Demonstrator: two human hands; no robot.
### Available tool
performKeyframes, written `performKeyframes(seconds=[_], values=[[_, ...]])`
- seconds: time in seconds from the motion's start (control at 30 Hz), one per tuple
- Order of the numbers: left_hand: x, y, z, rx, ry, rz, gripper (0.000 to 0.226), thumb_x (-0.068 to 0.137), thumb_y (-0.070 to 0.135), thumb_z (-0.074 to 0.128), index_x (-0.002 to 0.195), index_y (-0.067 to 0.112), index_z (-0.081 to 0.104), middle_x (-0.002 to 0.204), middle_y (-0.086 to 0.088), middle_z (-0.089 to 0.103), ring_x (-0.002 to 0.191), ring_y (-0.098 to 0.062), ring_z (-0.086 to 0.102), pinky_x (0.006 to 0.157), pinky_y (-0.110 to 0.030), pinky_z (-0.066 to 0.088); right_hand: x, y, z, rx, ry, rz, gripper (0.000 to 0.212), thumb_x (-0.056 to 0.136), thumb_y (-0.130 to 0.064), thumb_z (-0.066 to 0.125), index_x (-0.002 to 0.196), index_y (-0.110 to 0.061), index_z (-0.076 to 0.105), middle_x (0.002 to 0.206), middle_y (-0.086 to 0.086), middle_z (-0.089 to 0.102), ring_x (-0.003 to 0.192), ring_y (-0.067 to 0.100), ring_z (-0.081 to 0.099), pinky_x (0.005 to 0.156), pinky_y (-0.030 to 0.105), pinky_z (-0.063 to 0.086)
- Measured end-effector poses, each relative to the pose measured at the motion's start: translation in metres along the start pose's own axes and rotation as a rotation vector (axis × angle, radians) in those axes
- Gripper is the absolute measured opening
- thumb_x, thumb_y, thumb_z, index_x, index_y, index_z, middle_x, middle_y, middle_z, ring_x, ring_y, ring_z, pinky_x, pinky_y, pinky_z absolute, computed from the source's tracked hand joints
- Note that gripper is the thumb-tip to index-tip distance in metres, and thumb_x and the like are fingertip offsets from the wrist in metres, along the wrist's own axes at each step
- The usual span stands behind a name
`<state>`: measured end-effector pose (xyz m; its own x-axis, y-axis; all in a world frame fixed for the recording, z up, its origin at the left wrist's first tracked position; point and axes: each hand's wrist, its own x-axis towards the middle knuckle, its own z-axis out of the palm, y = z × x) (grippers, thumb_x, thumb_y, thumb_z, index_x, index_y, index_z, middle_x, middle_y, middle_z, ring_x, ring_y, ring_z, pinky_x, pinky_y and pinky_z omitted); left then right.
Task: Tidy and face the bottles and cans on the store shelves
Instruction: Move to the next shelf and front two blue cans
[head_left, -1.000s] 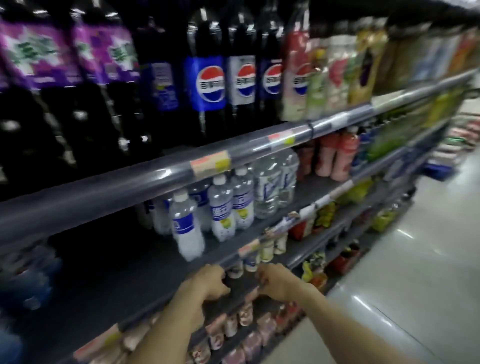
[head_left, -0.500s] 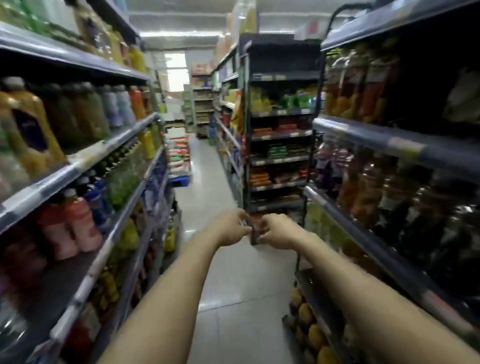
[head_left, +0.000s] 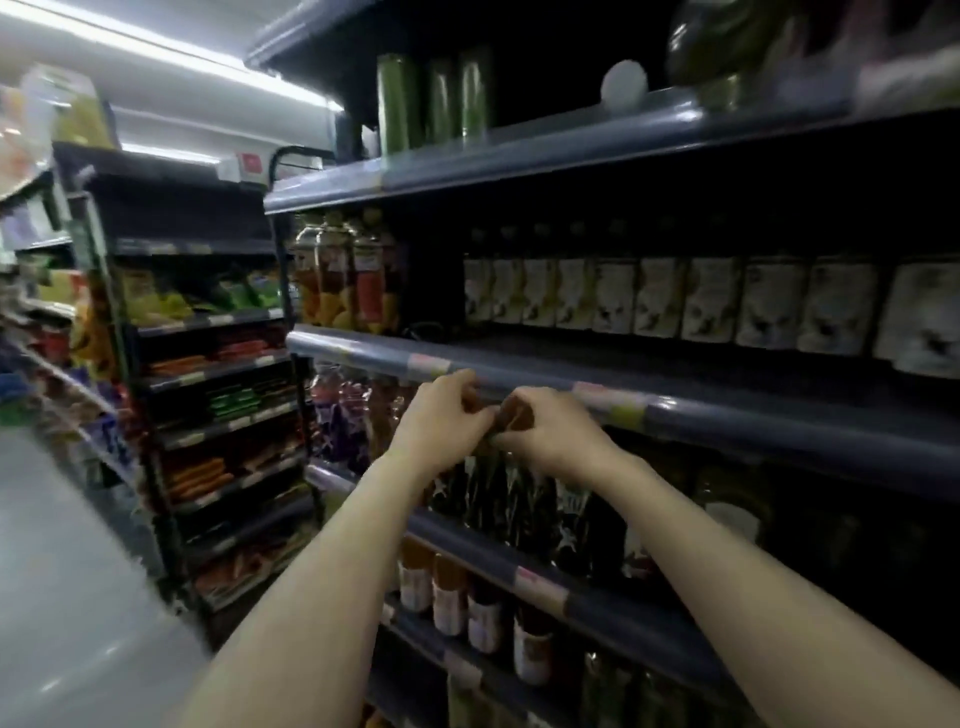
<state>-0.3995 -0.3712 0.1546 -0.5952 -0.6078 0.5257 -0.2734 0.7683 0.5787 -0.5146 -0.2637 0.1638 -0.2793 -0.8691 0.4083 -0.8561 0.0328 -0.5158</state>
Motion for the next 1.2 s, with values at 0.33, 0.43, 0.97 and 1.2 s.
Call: performKeyframes(seconds=[0.33, 0.43, 0.97, 1.2], values=[[-0.014, 0.111, 0.104, -0.207, -0.141, 0.479, 0.025, 0.08, 0.036, 0.061, 0.104, 0.031, 0.059, 0.094, 0.013, 0.065, 0.086, -0.002, 0.061, 0.075, -0.021, 0.051, -0.125, 0.057, -0.082, -0.089, 0.372, 0.258, 0.023, 0.074, -0.032, 0.062, 0.096, -0.029, 0.058, 0.089, -0.005, 0.068, 0.084, 0.016, 0.064, 0.067, 0.033, 0.051], [-0.045, 0.134, 0.143, -0.2, -0.274, 0.579, 0.028, 0.082, 0.033, 0.063, 0.109, 0.027, 0.059, 0.102, 0.008, 0.064, 0.091, -0.007, 0.06, 0.077, -0.025, 0.051, -0.186, 0.084, -0.094, -0.191, 0.428, 0.417, 0.028, 0.077, -0.032, 0.065, 0.104, -0.026, 0.057, 0.095, 0.0, 0.07, 0.089, 0.023, 0.065, 0.076, 0.042, 0.054], [-0.118, 0.227, 0.298, -0.082, -0.753, 0.533, 0.069, 0.076, 0.056, 0.064, 0.135, 0.028, 0.042, 0.137, -0.001, 0.046, 0.121, -0.022, 0.047, 0.094, -0.037, 0.046, -0.363, 0.195, -0.164, -0.352, 0.274, 0.902, 0.066, 0.079, -0.033, 0.067, 0.134, -0.031, 0.029, 0.128, 0.008, 0.054, 0.08, 0.015, 0.06, 0.056, 0.027, 0.047], [-0.13, 0.215, 0.33, 0.1, -0.752, 0.268, 0.086, 0.072, 0.069, 0.057, 0.14, 0.024, 0.027, 0.141, -0.012, 0.033, 0.126, -0.038, 0.035, 0.101, -0.045, 0.036, -0.372, 0.235, -0.163, -0.358, 0.141, 0.907, 0.087, 0.072, -0.053, 0.07, 0.142, -0.033, 0.021, 0.145, 0.003, 0.04, 0.127, 0.026, 0.044, 0.091, 0.035, 0.044]])
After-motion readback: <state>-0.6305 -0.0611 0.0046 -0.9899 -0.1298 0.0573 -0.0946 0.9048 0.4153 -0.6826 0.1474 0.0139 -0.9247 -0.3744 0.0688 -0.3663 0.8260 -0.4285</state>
